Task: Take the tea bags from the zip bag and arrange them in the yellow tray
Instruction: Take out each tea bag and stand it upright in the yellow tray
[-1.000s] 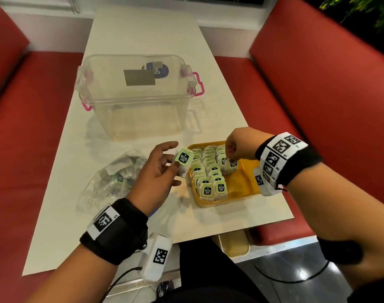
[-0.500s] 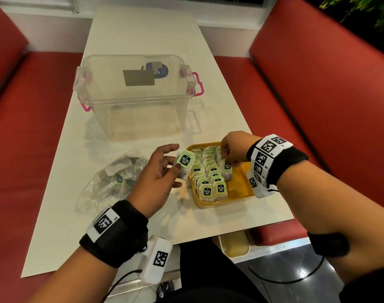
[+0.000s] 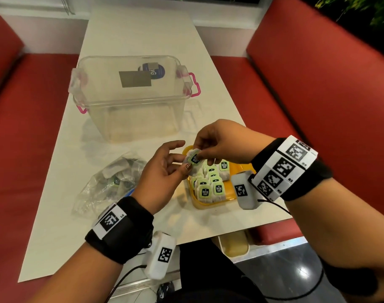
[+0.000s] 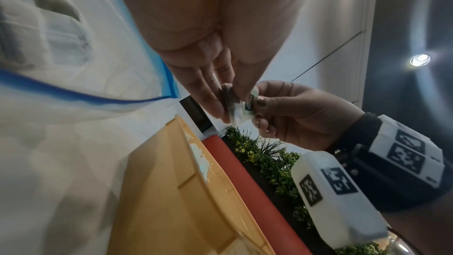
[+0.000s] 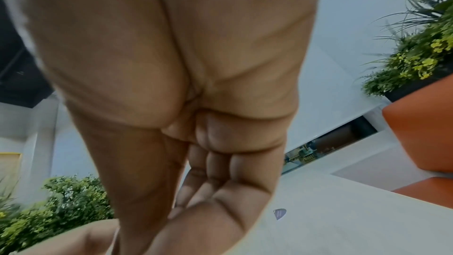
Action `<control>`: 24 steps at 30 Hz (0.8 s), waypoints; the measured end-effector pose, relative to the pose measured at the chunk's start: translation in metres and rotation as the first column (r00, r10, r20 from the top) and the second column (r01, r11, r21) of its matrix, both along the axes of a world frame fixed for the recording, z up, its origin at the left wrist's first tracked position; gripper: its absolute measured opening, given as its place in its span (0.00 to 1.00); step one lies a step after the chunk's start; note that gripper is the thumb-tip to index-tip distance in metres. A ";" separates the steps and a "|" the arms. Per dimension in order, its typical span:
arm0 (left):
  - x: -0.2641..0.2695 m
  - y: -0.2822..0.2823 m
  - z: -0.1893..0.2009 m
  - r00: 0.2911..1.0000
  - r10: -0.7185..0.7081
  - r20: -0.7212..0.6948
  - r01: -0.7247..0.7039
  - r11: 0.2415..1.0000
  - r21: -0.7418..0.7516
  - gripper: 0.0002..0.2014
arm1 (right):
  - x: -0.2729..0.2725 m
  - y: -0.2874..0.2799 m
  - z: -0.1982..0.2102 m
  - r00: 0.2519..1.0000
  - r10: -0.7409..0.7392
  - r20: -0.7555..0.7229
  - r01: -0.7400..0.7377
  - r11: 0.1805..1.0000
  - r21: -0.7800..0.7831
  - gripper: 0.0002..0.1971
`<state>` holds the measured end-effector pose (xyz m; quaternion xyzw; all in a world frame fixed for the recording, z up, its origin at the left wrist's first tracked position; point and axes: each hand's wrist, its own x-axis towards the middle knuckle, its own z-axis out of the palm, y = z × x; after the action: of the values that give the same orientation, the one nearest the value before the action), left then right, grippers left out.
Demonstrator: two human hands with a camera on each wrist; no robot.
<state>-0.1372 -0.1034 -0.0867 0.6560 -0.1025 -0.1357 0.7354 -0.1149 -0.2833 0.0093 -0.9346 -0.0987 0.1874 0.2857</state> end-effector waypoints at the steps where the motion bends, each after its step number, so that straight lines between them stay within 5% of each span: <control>1: 0.001 0.001 -0.001 1.000 0.010 -0.001 -0.010 1.000 0.012 0.21 | -0.001 -0.001 -0.001 1.000 -0.020 0.017 0.020 1.000 0.023 0.05; 7: 0.003 0.004 -0.005 0.995 0.088 0.036 -0.091 0.992 0.084 0.08 | -0.011 -0.012 -0.011 0.991 -0.131 0.013 0.126 0.974 0.188 0.04; 13: 0.001 0.000 -0.007 0.993 0.111 0.033 -0.115 0.984 0.135 0.05 | -0.013 -0.015 -0.019 0.976 -0.216 0.038 0.197 0.940 0.279 0.03; 19: -0.002 -0.003 -0.018 0.992 -0.002 0.124 -0.069 0.824 0.562 0.08 | -0.001 -0.036 -0.009 0.972 -0.081 0.218 0.119 0.979 -0.167 0.02; 24: -0.006 -0.007 -0.023 1.000 -0.028 0.003 0.021 0.793 0.609 0.10 | 0.011 -0.050 -0.022 1.000 -0.001 0.025 0.014 0.863 -0.504 0.03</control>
<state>-0.1433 -0.1100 -0.1092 0.8569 -0.0663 -0.1671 0.4830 -0.1041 -0.3333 -0.0125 -0.9793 -0.0460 0.1945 0.0310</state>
